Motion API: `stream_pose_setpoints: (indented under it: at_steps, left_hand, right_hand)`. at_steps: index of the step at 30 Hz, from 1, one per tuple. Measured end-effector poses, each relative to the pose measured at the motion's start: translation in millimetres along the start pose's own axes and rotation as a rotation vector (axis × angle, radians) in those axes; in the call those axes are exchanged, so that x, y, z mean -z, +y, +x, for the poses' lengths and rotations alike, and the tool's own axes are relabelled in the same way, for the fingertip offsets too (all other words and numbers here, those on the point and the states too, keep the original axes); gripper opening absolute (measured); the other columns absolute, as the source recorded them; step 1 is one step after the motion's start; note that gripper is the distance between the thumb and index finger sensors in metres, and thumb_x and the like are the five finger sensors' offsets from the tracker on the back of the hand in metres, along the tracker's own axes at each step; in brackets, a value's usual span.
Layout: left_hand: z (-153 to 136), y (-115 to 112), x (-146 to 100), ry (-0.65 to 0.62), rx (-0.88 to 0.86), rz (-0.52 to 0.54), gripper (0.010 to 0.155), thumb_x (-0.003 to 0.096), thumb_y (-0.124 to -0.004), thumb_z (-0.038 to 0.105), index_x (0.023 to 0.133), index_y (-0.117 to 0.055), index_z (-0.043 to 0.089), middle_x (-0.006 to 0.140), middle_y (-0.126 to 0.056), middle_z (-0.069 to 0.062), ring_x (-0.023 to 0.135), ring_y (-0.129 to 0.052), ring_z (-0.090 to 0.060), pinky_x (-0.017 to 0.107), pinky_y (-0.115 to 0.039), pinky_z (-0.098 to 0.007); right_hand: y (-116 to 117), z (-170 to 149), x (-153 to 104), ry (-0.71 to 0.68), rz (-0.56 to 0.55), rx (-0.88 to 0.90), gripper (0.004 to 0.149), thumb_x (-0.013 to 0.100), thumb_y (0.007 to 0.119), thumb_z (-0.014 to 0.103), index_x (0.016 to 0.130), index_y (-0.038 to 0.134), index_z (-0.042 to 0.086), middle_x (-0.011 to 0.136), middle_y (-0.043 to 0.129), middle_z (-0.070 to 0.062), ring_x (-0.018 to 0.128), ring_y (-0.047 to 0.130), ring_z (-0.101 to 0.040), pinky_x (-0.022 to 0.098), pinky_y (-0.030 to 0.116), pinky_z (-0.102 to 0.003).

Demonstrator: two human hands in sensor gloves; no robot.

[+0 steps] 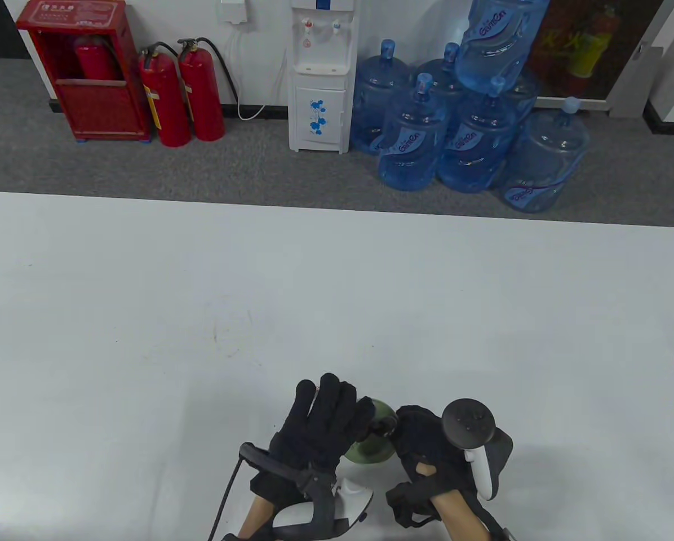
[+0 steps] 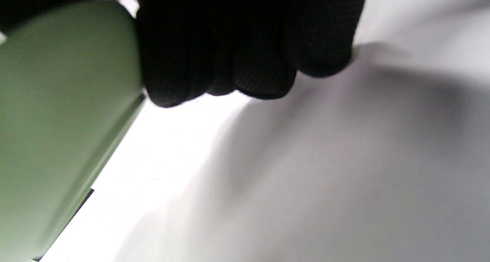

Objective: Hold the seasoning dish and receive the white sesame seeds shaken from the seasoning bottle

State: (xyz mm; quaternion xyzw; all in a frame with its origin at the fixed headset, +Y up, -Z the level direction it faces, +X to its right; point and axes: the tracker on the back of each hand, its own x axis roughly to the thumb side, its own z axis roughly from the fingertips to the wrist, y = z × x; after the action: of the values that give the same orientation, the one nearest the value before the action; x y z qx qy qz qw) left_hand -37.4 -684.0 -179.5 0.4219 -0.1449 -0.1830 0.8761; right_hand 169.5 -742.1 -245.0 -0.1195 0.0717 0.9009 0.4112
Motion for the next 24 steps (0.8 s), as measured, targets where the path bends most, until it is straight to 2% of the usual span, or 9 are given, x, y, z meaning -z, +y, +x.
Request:
stream_pose_setpoints:
  at_steps: [2,4,7,10,13,15,18,21,24]
  left_hand:
    - [0.1,-3.7,0.0,0.087,-0.235,-0.043,0.065,0.0373,-0.106,0.036,0.089,-0.074,0.058,0.105,-0.064,0.015,0.107,-0.061,-0.024,0.082,-0.048,-0.056]
    - [12.8,-13.9,-4.3,-0.009,-0.079,-0.156,0.064,0.0349,-0.107,0.038,0.087,-0.076,0.06,0.104,-0.068,0.017,0.108,-0.064,-0.022,0.082,-0.05,-0.057]
    - [-4.2,1.0,0.6,0.072,-0.099,0.01,0.064,0.0357,-0.105,0.042,0.088,-0.073,0.061,0.103,-0.067,0.017,0.105,-0.066,-0.022,0.08,-0.054,-0.055]
    - [11.9,-16.5,-5.1,-0.014,-0.088,-0.171,0.064,0.0357,-0.107,0.036,0.088,-0.076,0.058,0.104,-0.066,0.016,0.108,-0.062,-0.023,0.083,-0.047,-0.058]
    - [-0.3,0.0,-0.7,0.031,-0.022,0.008,0.064,0.0349,-0.105,0.045,0.087,-0.073,0.062,0.103,-0.068,0.019,0.105,-0.068,-0.02,0.08,-0.055,-0.054]
    - [2.2,-5.7,-0.3,0.09,-0.23,-0.062,0.064,0.0368,-0.107,0.035,0.088,-0.075,0.058,0.104,-0.065,0.016,0.107,-0.061,-0.024,0.082,-0.046,-0.057]
    - [10.7,-5.0,-2.6,-0.057,0.048,-0.03,0.064,0.0334,-0.107,0.044,0.086,-0.075,0.063,0.102,-0.07,0.02,0.106,-0.068,-0.019,0.081,-0.054,-0.055]
    - [7.0,-1.6,-3.2,0.047,-0.187,-0.022,0.064,0.0371,-0.107,0.036,0.088,-0.074,0.058,0.104,-0.064,0.016,0.107,-0.061,-0.023,0.082,-0.047,-0.056]
    - [13.6,-6.6,-5.3,-0.083,0.074,-0.025,0.064,0.0334,-0.107,0.044,0.085,-0.075,0.063,0.102,-0.069,0.021,0.106,-0.068,-0.019,0.081,-0.054,-0.055]
  right_hand:
    - [-1.1,1.2,-1.3,-0.009,-0.001,0.006,0.043,0.043,0.089,0.054,0.058,0.095,0.015,0.092,0.083,0.004,0.077,0.092,-0.021,0.056,0.082,-0.038]
    - [-0.2,0.6,-0.8,-0.009,-0.004,-0.007,0.043,0.043,0.089,0.054,0.058,0.095,0.015,0.092,0.083,0.004,0.077,0.092,-0.021,0.056,0.082,-0.038]
    - [-0.7,-0.4,-1.4,-0.007,0.006,0.0,0.043,0.043,0.089,0.054,0.058,0.095,0.015,0.092,0.083,0.004,0.077,0.092,-0.022,0.056,0.082,-0.039]
    - [-0.3,-0.1,-0.4,-0.008,0.002,-0.006,0.042,0.043,0.089,0.054,0.058,0.095,0.015,0.093,0.083,0.004,0.077,0.092,-0.021,0.057,0.082,-0.038]
    - [0.6,-0.4,-0.9,-0.008,0.006,-0.008,0.042,0.043,0.089,0.054,0.058,0.095,0.015,0.093,0.083,0.003,0.077,0.091,-0.022,0.056,0.082,-0.039]
    - [0.3,0.8,-1.1,-0.017,0.006,-0.009,0.043,0.043,0.089,0.054,0.059,0.095,0.015,0.093,0.082,0.003,0.078,0.091,-0.022,0.057,0.082,-0.039]
    - [1.8,-0.1,-0.3,-0.015,0.005,-0.033,0.042,0.043,0.089,0.054,0.058,0.095,0.015,0.093,0.082,0.003,0.078,0.091,-0.022,0.057,0.081,-0.039]
    - [-1.5,0.6,-2.1,-0.021,0.001,-0.007,0.042,0.043,0.089,0.053,0.059,0.095,0.015,0.093,0.082,0.003,0.078,0.091,-0.022,0.057,0.081,-0.039]
    - [-0.6,-0.6,-1.1,-0.017,0.001,-0.022,0.043,0.043,0.089,0.054,0.059,0.095,0.014,0.093,0.082,0.003,0.078,0.091,-0.022,0.057,0.081,-0.039]
